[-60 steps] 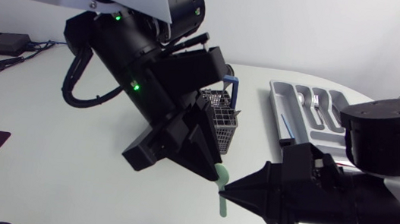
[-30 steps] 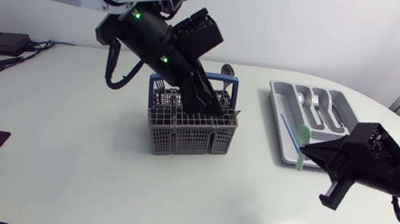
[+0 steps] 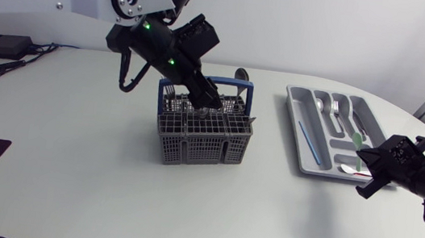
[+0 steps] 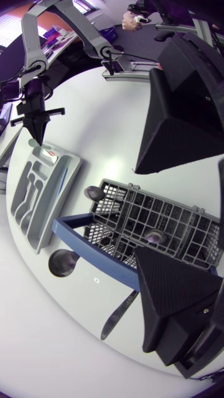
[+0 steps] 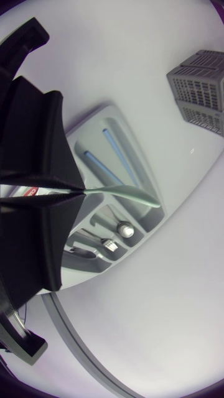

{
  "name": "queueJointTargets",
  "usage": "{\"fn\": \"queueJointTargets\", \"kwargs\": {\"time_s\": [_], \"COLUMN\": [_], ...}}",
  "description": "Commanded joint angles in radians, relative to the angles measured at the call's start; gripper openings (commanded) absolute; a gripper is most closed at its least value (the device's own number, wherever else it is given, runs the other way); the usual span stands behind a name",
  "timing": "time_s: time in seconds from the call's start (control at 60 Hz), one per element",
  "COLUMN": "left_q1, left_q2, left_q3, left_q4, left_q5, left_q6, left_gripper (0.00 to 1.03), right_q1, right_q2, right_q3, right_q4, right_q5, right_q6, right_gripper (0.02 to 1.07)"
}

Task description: Unload the cutlery basket into the drawer organizer.

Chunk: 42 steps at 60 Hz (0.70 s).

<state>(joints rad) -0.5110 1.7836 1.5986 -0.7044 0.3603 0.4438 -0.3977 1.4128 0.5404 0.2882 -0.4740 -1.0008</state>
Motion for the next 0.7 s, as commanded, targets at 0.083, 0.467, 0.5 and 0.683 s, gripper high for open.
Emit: {"fn": "queueJointTargets", "kwargs": {"time_s": [0.083, 0.467, 0.5, 0.683], "left_q1": [0.028, 0.045, 0.046, 0.045], "left_q2": [0.051, 0.076, 0.076, 0.063], "left_q3": [-0.011, 0.001, 0.001, 0.003], "left_q4": [0.017, 0.026, 0.026, 0.023], "left_q5": [-0.006, -0.011, -0.012, -0.017], "left_q6": [-0.022, -0.022, -0.022, -0.034], "left_gripper": [0.95, 0.95, 0.95, 0.95], "right_q1": [-0.05, 0.019, 0.023, 0.008], "right_q2": [0.172, 0.344, 0.341, 0.259], "right_q3": [0.052, 0.039, 0.032, 0.0], "right_q4": [0.108, 0.289, 0.292, 0.286], "right_q5": [0.055, 0.252, 0.256, 0.256], "right_q6": [-0.085, -0.162, -0.162, -0.162], "right_gripper": [0.09, 0.28, 0.37, 0.83]}}
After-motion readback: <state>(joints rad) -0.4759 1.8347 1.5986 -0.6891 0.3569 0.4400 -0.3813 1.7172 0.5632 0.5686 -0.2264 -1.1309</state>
